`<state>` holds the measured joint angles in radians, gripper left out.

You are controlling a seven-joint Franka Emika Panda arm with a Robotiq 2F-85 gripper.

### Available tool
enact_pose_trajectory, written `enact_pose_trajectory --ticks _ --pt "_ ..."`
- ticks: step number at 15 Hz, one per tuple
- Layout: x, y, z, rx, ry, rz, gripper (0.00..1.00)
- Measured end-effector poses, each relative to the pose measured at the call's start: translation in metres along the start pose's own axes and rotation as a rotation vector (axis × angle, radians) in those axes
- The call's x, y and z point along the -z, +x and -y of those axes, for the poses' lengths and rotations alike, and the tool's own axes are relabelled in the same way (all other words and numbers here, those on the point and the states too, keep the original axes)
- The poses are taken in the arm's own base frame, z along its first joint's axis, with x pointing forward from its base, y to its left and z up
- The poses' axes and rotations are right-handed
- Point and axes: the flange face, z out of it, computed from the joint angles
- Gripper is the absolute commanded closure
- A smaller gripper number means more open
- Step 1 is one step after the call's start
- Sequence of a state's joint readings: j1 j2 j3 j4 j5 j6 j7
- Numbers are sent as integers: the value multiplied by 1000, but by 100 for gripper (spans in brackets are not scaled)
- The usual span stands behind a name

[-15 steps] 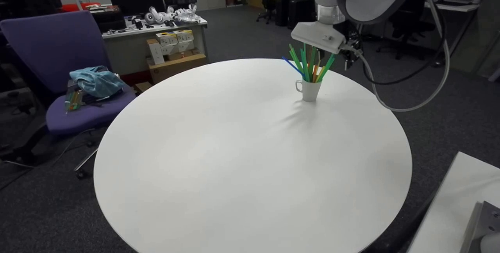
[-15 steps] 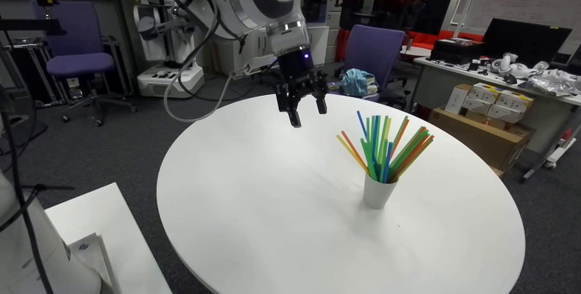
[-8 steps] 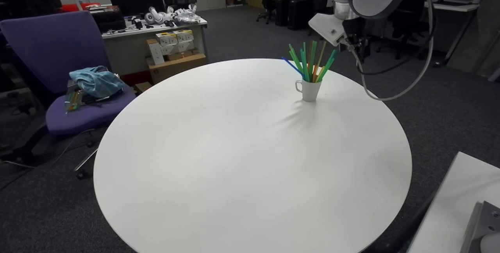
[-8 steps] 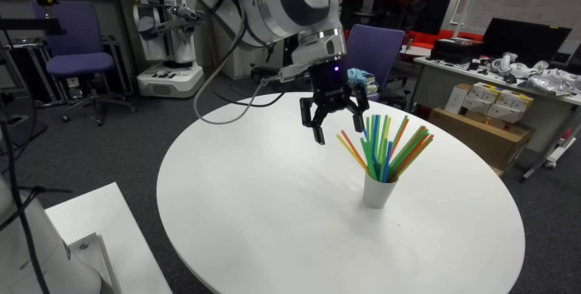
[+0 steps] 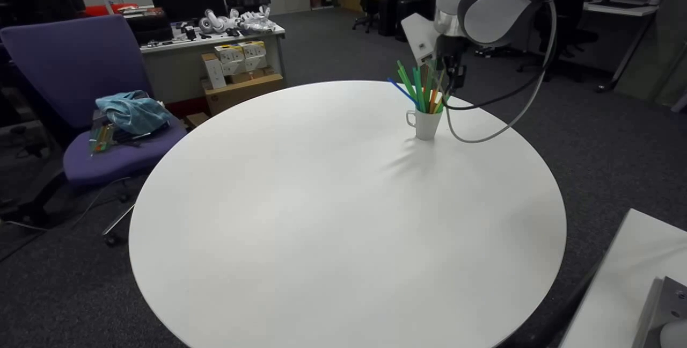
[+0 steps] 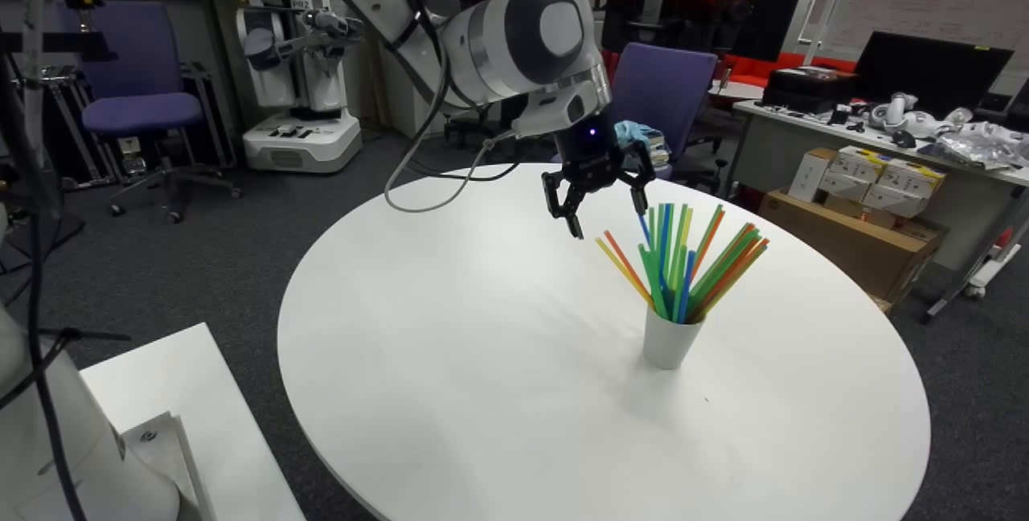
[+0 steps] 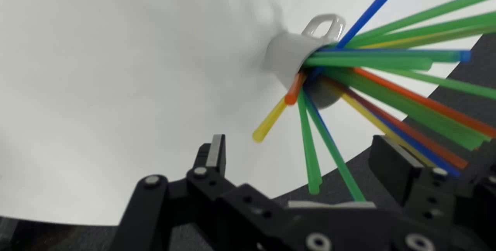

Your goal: Remove one green straw from the mug and put it on the table.

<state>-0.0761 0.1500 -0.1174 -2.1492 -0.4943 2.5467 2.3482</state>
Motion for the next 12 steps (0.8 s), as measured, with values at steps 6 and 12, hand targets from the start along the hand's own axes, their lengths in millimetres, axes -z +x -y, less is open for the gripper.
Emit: enact_pose_trajectory --ticks 6,12 --pt "-7 -25 1 109 23 213 0" --pt "-18 -6 4 231 -44 247 0"
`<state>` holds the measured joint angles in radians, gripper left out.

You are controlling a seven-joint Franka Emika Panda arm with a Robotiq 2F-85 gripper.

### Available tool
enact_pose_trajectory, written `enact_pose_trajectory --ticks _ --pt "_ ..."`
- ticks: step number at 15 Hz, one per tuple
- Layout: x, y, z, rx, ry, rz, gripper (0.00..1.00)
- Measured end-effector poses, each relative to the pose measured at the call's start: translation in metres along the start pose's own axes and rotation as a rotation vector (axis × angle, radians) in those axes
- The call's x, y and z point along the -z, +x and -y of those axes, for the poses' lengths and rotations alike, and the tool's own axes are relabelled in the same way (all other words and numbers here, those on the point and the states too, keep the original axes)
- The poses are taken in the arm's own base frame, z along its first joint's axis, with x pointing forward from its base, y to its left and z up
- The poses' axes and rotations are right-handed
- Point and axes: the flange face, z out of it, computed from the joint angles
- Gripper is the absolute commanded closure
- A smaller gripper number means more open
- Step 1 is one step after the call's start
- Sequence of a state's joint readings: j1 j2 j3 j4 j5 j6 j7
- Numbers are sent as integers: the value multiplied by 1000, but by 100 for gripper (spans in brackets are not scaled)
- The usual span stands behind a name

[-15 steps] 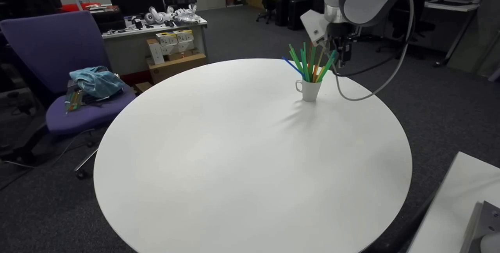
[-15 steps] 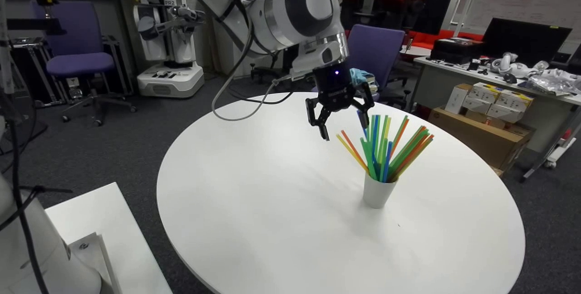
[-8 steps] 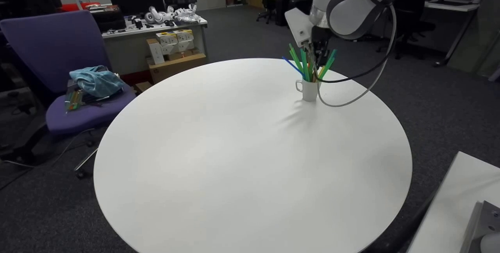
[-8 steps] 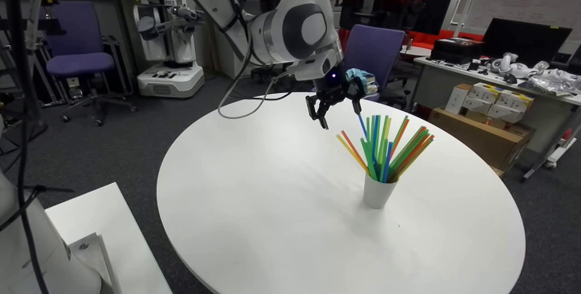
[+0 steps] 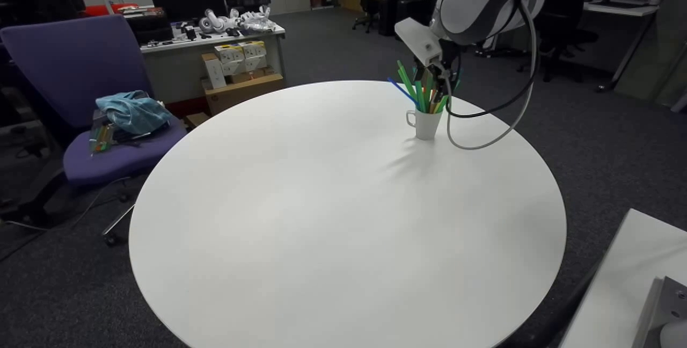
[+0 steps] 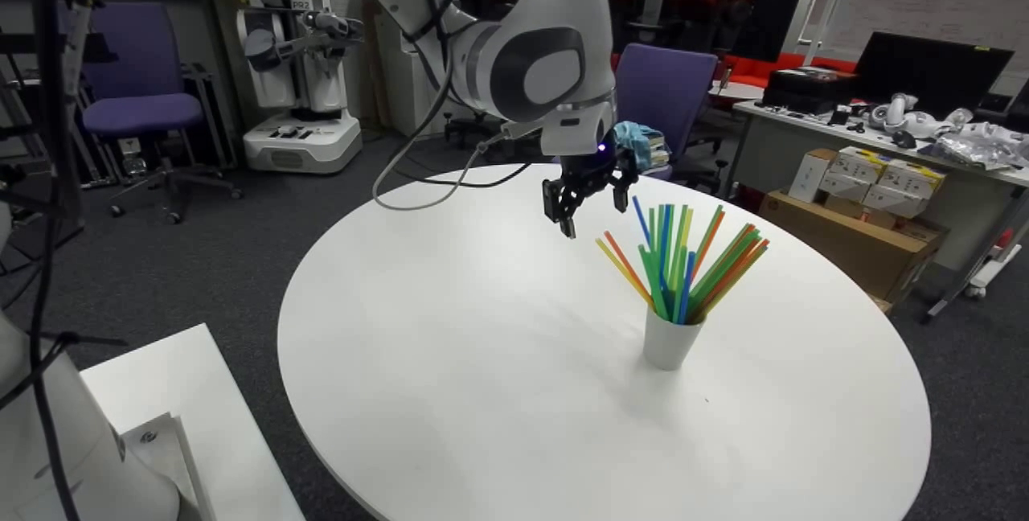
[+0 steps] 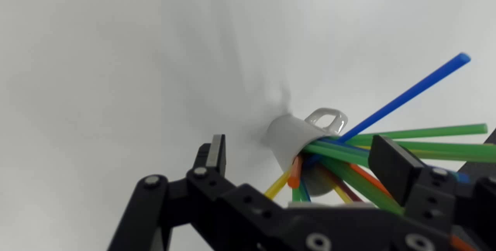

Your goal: Remove one green straw from the mug and put it on the table.

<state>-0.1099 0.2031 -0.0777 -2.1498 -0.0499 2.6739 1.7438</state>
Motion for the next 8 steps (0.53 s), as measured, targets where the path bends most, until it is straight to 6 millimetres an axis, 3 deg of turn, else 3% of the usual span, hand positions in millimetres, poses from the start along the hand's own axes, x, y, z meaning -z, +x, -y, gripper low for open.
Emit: enact_pose_trajectory --ticks 4,7,8 --pt "2 38 1 58 -18 -160 0" --pt "2 48 1 88 -35 -210 0" --pt "2 48 1 92 -39 -214 21"
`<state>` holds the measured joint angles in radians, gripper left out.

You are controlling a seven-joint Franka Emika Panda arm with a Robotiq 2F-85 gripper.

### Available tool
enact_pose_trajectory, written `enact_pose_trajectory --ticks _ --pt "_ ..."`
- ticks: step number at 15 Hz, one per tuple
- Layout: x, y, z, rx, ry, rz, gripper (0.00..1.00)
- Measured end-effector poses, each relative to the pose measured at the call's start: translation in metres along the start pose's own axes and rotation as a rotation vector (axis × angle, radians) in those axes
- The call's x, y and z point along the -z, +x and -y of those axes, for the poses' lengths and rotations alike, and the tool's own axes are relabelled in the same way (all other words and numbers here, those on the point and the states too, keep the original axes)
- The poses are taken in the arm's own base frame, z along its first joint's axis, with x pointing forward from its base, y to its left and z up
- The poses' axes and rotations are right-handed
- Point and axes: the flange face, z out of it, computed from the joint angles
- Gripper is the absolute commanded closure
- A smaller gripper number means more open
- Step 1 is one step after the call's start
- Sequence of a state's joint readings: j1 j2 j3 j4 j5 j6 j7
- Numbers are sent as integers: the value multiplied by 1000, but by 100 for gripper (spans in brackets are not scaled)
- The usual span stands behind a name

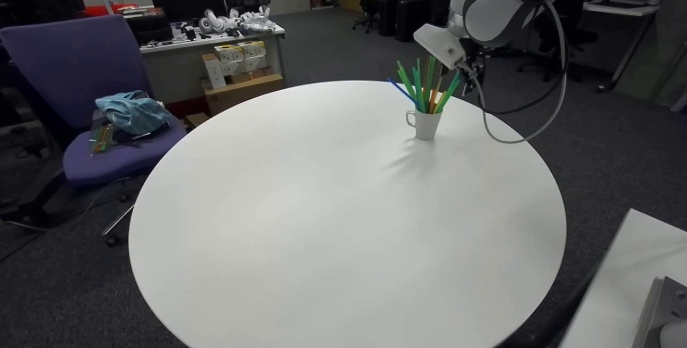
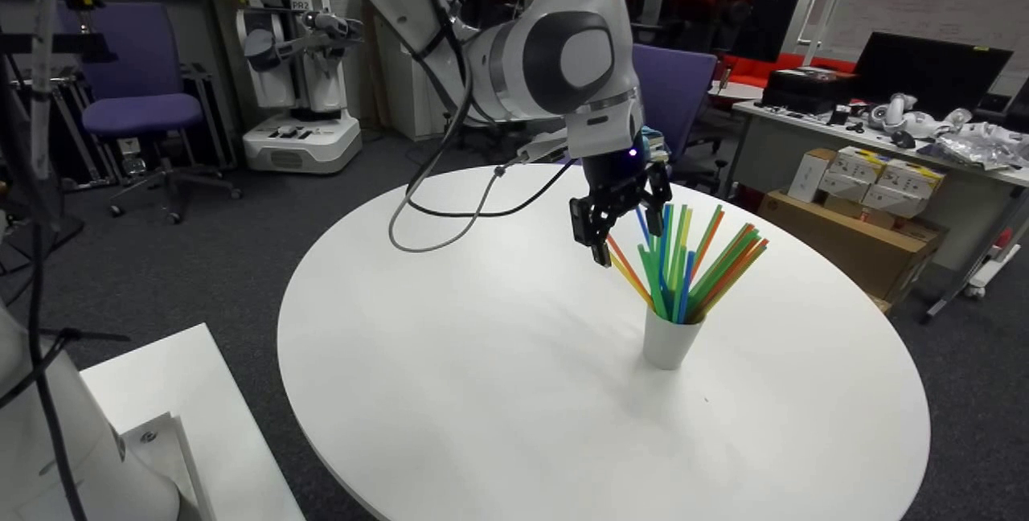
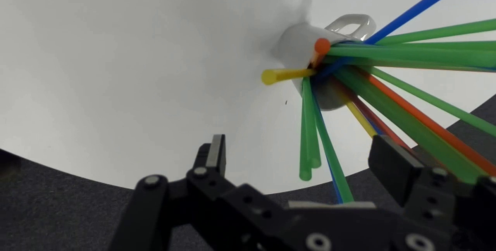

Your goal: Remove one green straw from the mug and put it on the table.

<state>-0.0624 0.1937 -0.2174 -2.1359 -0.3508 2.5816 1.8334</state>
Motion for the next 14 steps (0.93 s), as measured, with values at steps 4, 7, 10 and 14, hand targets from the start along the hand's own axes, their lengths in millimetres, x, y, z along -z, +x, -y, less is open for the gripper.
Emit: enact_pose_trajectory --ticks 4,7,10,14 --pt "0 -4 0 14 -4 -2 48" --pt "1 -7 0 22 -3 -2 71" --pt "1 -7 0 27 -2 -5 42" --pt "1 -6 -1 46 1 -19 22"
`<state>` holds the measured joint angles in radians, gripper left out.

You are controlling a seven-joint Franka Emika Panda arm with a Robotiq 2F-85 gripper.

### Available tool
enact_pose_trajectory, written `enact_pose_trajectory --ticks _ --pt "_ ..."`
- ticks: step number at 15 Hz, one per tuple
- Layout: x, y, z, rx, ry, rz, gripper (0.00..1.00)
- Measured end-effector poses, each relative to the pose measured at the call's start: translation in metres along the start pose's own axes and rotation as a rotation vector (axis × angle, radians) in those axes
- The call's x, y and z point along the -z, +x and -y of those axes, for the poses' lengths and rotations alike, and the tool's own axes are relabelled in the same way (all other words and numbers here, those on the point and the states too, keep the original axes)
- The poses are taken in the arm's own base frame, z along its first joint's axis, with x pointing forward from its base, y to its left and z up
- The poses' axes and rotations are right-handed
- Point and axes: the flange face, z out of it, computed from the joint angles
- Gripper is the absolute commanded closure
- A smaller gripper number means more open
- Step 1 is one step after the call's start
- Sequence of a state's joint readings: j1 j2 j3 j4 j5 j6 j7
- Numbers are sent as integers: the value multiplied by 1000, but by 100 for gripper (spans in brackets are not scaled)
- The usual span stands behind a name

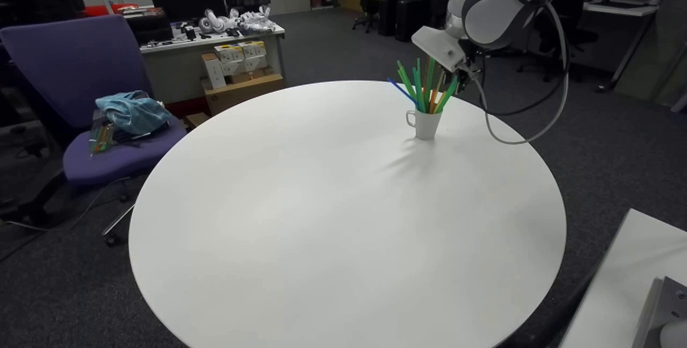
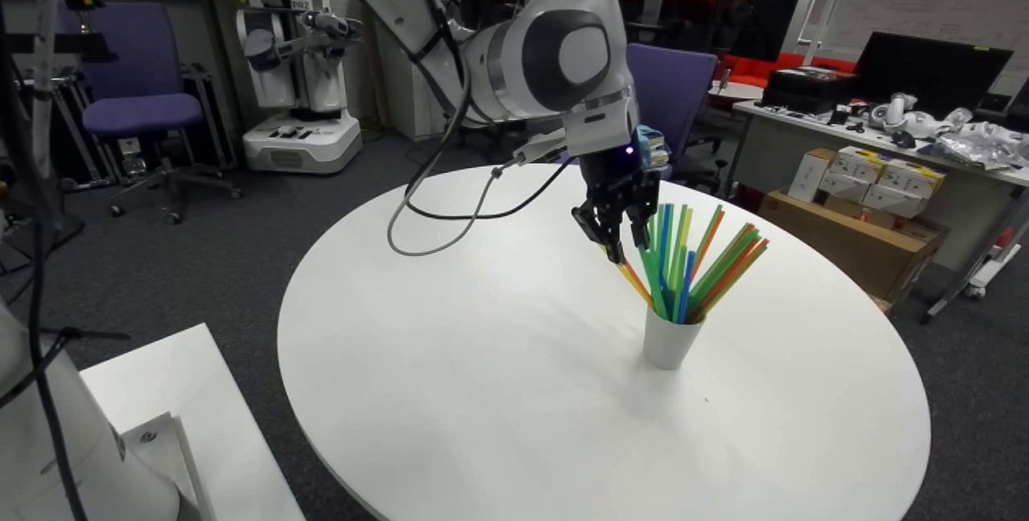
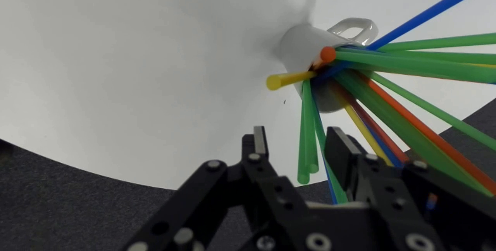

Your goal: Remove one green straw from the mug and put it on the table.

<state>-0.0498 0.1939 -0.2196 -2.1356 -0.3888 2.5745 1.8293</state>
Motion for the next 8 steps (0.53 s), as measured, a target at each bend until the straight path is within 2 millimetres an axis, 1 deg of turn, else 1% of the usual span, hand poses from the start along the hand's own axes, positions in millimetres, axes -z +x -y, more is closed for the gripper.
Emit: enact_pose_trajectory --ticks 1,2,3,4,5,6,8 --pt "0 0 0 3 0 -3 13" --pt "0 0 0 6 1 -5 41" --pt "0 1 0 8 1 -7 53" --pt "0 1 0 10 1 -8 54" --pt "0 1 0 12 2 -10 59" --pt "0 2 0 13 2 -12 68" --pt "-1 3 0 15 2 -16 82"
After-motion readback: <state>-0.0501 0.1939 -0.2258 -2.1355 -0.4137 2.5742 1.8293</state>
